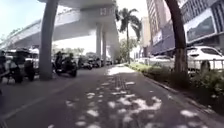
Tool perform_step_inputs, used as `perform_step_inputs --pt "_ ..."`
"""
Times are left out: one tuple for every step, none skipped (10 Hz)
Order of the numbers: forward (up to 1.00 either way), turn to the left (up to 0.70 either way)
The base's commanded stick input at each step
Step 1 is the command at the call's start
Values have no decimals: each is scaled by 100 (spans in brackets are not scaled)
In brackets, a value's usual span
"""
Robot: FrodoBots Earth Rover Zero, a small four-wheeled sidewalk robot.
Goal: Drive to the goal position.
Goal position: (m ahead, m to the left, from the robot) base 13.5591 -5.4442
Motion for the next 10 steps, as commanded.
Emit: perform_step_inputs --pt "70 0" --pt "70 0" --pt "70 0" --pt "70 0" --pt "70 0" --pt "70 0" --pt "70 0" --pt "70 0" --pt "70 0" --pt "70 0"
